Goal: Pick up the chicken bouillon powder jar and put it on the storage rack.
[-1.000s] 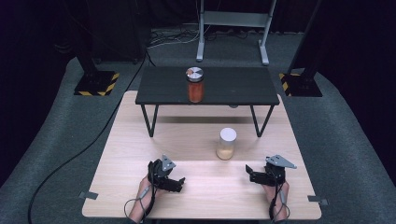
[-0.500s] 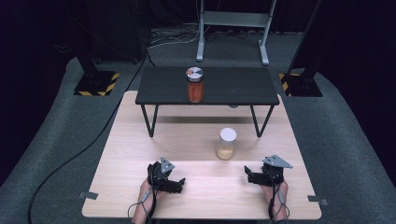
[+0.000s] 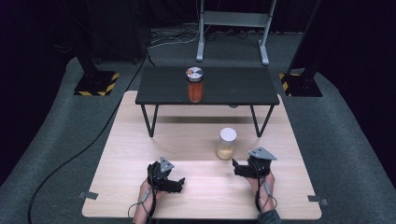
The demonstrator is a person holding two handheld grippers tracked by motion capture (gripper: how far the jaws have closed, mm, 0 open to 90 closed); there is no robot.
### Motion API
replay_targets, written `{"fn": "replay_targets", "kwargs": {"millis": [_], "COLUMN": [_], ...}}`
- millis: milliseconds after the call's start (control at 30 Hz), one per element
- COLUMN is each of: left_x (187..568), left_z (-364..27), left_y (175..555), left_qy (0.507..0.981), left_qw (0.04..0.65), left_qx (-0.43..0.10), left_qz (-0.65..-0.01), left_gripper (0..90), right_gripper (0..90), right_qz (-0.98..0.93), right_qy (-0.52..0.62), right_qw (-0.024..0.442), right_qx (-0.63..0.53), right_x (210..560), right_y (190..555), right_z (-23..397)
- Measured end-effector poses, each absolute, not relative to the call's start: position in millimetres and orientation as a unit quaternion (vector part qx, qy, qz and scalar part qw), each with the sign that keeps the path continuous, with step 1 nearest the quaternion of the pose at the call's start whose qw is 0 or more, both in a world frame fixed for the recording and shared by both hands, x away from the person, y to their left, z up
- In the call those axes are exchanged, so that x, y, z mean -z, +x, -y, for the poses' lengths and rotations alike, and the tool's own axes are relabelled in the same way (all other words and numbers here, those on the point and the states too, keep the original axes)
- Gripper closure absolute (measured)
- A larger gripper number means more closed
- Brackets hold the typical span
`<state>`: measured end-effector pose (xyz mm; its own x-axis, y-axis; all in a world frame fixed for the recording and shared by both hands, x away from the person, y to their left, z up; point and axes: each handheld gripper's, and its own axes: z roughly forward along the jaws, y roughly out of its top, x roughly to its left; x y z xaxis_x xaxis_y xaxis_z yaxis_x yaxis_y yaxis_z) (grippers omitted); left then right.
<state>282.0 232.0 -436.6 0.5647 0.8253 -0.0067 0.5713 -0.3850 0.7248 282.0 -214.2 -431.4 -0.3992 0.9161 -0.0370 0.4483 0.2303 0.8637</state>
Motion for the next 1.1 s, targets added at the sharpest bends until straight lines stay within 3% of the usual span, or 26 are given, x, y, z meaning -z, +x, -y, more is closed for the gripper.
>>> {"fn": "replay_targets", "kwargs": {"millis": [467,767,1100], "left_x": [437.1,437.1,437.2], "left_z": [-233.0,-233.3,-233.3], "left_y": [281.5,281.4,281.3], "left_qy": [0.810,0.810,0.810], "left_qw": [0.353,0.354,0.354], "left_qx": [-0.181,-0.181,-0.181], "left_qz": [-0.432,-0.432,-0.432], "left_gripper": [3.1,3.7,3.7], "right_gripper": [0.0,26.2,32.6], "right_qz": [-0.713,-0.692,-0.694], "right_qy": [0.424,0.419,0.419], "right_qw": [0.313,0.311,0.311], "right_qx": [-0.462,-0.498,-0.496], "right_x": [418.4,430.5,429.2], "right_y": [308.6,304.0,305.0], "right_z": [174.4,184.5,182.9]}}
